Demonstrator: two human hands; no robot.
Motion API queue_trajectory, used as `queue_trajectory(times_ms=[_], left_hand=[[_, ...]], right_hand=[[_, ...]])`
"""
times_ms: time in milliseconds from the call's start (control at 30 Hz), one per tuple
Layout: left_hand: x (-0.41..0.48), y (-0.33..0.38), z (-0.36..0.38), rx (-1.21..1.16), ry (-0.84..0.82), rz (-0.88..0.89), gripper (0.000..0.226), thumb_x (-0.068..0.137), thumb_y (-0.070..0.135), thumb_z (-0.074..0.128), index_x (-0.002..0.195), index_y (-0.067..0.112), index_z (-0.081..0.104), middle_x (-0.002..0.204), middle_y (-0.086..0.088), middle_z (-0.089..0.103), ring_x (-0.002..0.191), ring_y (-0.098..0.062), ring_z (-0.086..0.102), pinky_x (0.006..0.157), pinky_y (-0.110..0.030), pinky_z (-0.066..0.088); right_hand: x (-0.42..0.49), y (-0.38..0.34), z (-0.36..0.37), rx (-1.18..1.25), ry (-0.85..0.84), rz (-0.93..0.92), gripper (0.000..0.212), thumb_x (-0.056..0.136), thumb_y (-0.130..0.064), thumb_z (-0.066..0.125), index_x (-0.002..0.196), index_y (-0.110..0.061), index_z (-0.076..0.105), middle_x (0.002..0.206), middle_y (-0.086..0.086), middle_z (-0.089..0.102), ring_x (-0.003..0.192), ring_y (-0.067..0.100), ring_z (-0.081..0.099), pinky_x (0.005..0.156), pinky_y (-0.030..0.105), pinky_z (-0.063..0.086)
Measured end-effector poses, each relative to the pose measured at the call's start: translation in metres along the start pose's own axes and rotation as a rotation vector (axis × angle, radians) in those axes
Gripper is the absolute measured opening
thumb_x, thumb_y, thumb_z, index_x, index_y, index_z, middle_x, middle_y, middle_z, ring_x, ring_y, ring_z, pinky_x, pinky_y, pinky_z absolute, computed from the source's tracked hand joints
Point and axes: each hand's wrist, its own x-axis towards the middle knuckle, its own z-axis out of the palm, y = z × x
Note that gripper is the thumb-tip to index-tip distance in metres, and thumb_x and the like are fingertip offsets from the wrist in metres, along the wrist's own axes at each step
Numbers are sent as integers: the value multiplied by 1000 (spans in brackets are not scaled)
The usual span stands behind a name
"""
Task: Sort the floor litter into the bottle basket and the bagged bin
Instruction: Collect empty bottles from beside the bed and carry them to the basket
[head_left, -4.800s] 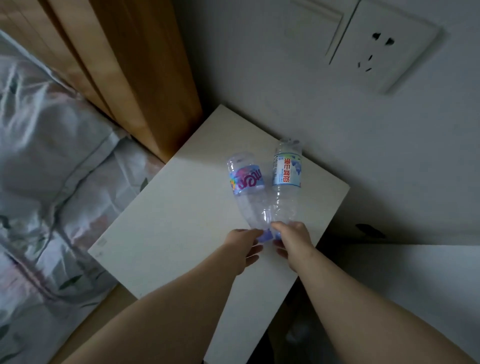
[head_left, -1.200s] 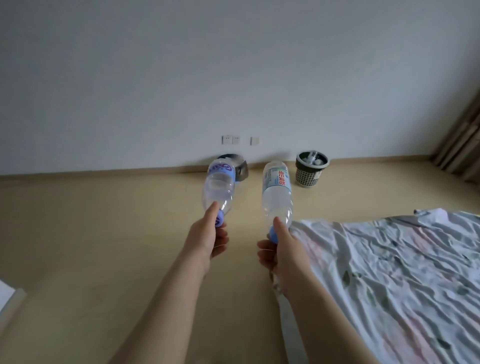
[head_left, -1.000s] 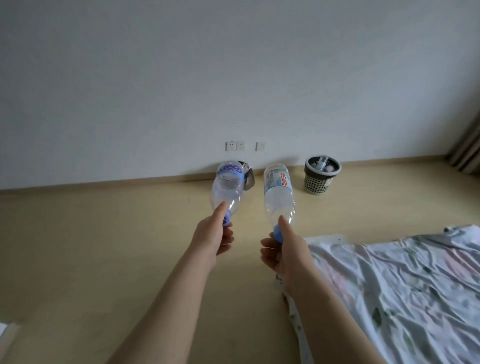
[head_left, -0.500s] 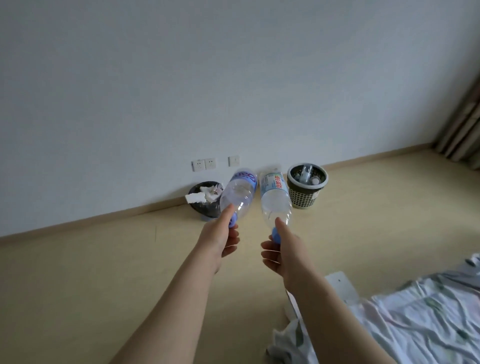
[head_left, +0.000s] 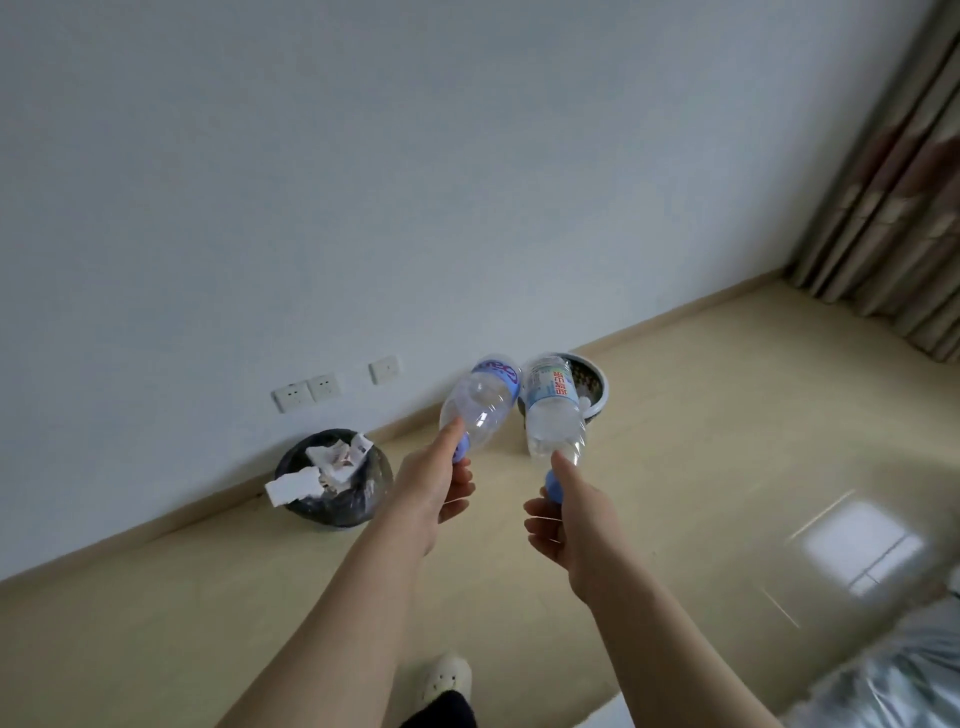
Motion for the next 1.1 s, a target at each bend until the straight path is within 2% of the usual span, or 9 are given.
queue_trajectory(times_ms=[167, 333, 467, 667, 833, 933, 1100], left_hand=[[104, 52, 23, 114, -92, -49, 41, 91, 48, 44, 60, 22, 40, 47, 9, 41, 48, -10, 43, 63, -25, 43], [188, 91, 70, 203, -164, -119, 45, 93, 49, 42, 58, 22, 34, 40, 11, 34, 46, -10, 34, 56, -22, 38], [241, 103, 114, 228, -202, -182, 38, 92, 48, 45, 64, 23, 36, 53, 6, 35, 48, -11, 35, 56, -21, 38], [343, 123, 178, 253, -158, -247, 42, 93, 47, 44, 60, 22, 37, 56, 6, 37, 50, -11, 36, 55, -21, 37], [424, 128, 249, 263, -80, -407, 40, 91, 46, 45, 60, 24, 33, 40, 11, 32, 48, -11, 34, 56, -21, 36], [460, 119, 276, 253, -57, -494, 37, 88, 47, 47, 61, 25, 37, 48, 9, 35, 48, -10, 38, 57, -21, 38], [525, 96, 306, 266, 20, -592, 36, 89, 44, 48, 61, 22, 41, 52, 6, 42, 49, -12, 45, 57, -22, 38]], right_hand=[[82, -52, 39, 35, 62, 37, 38, 95, -42, 47, 100, -4, 52, 74, 8, 57, 63, 16, 53, 60, 27, 46], [155, -94, 43, 68, 147, 86, 35, 94, -43, 49, 88, -9, 53, 74, 7, 59, 63, 17, 54, 62, 28, 47], [211, -120, 26, 102, 233, 140, 35, 93, -42, 49, 86, -8, 52, 72, 7, 57, 62, 18, 53, 60, 28, 46], [330, -169, 5, 58, 220, 211, 39, 94, -42, 48, 98, -4, 53, 73, 8, 57, 63, 18, 53, 62, 29, 46], [434, -218, -28, -58, 225, 317, 33, 93, -41, 49, 87, -8, 52, 71, 7, 56, 59, 17, 52, 59, 28, 43], [477, -230, -41, -120, 242, 371, 33, 93, -41, 48, 85, -10, 51, 73, 7, 56, 58, 17, 52, 59, 28, 43], [548, -237, -50, -181, 231, 489, 38, 93, -44, 46, 100, -7, 53, 76, 6, 58, 60, 16, 53, 57, 26, 44]])
